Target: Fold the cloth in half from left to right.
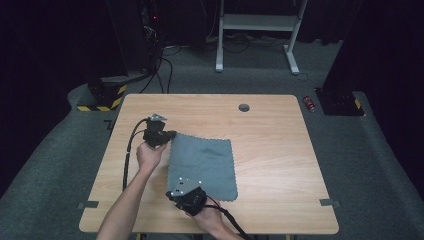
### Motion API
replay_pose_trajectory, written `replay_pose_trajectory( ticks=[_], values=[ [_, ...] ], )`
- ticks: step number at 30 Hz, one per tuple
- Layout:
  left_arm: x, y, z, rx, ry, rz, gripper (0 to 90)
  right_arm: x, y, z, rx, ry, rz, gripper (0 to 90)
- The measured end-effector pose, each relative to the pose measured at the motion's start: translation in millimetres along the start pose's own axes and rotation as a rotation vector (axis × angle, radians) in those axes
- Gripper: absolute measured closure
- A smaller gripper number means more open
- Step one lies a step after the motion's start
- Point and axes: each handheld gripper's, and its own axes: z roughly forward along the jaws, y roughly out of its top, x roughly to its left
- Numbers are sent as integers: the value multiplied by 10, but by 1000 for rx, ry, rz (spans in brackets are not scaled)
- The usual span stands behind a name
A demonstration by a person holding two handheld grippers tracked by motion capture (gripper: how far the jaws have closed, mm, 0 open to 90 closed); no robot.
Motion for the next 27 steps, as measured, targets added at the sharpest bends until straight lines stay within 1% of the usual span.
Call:
replay_pose_trajectory(
  ticks=[1,2,3,4,5,9,13,16,17,22,27],
  values=[
    [-18,2,18,-1,-4,1,900,-4,-13,-8,0,-2,11,900],
    [-38,5,36,2,-7,5,900,-22,-28,-17,0,-4,5,900],
    [-64,8,62,1,-11,3,900,-36,-48,-29,2,-6,12,900],
    [-83,11,82,4,-13,4,900,-47,-72,-43,2,-7,27,900],
    [-115,21,123,14,-13,15,900,-58,-90,-56,2,-11,35,900],
    [-190,45,212,22,-20,22,900,-115,-200,-134,-1,-25,69,900],
    [-257,69,271,27,-15,26,900,-162,-312,-198,-6,-34,97,900],
    [-279,73,317,35,-10,33,899,-190,-389,-250,-13,-45,117,900],
    [-288,71,329,36,-15,26,899,-201,-411,-265,-19,-48,122,900],
    [-333,76,384,38,-23,25,899,-241,-512,-346,-26,-63,154,900],
    [-404,106,452,46,-28,31,900,-284,-619,-439,-31,-89,183,900]
  ],
)
